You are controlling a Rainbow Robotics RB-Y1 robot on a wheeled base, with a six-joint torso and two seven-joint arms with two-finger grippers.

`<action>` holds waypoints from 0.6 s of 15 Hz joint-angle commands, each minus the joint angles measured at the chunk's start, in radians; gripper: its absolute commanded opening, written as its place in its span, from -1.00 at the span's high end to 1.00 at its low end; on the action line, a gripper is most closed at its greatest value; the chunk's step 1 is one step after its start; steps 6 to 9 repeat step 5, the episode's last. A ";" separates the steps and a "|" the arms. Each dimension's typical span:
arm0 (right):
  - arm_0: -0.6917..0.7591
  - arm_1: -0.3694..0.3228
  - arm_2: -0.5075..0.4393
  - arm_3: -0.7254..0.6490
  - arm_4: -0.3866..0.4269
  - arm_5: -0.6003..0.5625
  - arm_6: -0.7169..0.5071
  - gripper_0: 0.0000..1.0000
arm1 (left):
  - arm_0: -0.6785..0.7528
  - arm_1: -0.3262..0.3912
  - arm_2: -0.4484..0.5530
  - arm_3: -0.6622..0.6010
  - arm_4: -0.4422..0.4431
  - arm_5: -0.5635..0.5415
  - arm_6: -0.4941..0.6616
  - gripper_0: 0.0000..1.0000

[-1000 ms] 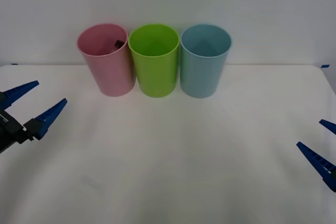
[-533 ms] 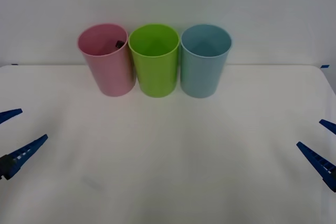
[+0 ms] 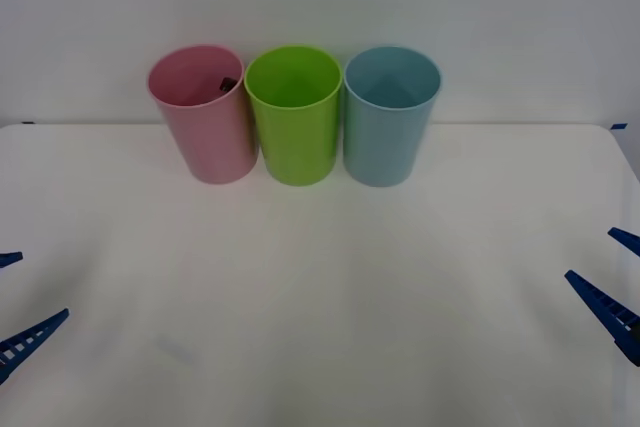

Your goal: Grasp the object on the table and drop it into the matching bin: aluminum can to the light blue bin, PET bottle to the pink bin.

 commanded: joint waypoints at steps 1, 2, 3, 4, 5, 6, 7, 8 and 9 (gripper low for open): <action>0.000 0.000 0.000 0.000 0.000 0.000 0.000 -1.00 | 0.006 0.000 -0.023 0.000 0.000 0.006 0.005 -1.00; 0.000 0.000 0.000 0.000 0.000 0.000 0.000 -1.00 | 0.006 0.000 -0.023 0.000 0.000 0.006 0.005 -1.00; 0.000 0.000 0.000 0.000 0.000 0.000 0.000 -1.00 | 0.006 0.000 -0.023 0.000 0.000 0.006 0.005 -1.00; 0.000 0.000 0.000 0.000 0.000 0.000 0.000 -1.00 | 0.006 0.000 -0.023 0.000 0.000 0.006 0.005 -1.00; 0.000 0.000 0.000 0.000 0.000 0.000 0.000 -1.00 | 0.006 0.000 -0.023 0.000 0.000 0.006 0.005 -1.00; 0.000 0.000 0.000 0.000 0.000 0.000 0.000 -1.00 | 0.006 0.000 -0.023 0.000 0.000 0.006 0.005 -1.00; 0.000 0.000 0.000 0.000 0.000 0.000 0.000 -1.00 | 0.006 0.000 -0.023 0.000 0.000 0.006 0.005 -1.00; 0.000 0.000 0.000 0.000 0.000 0.000 0.000 -1.00 | 0.006 0.000 -0.023 0.000 0.000 0.006 0.005 -1.00; 0.000 0.000 0.000 0.000 0.000 0.000 0.000 -1.00 | 0.006 0.000 -0.023 0.000 0.000 0.006 0.005 -1.00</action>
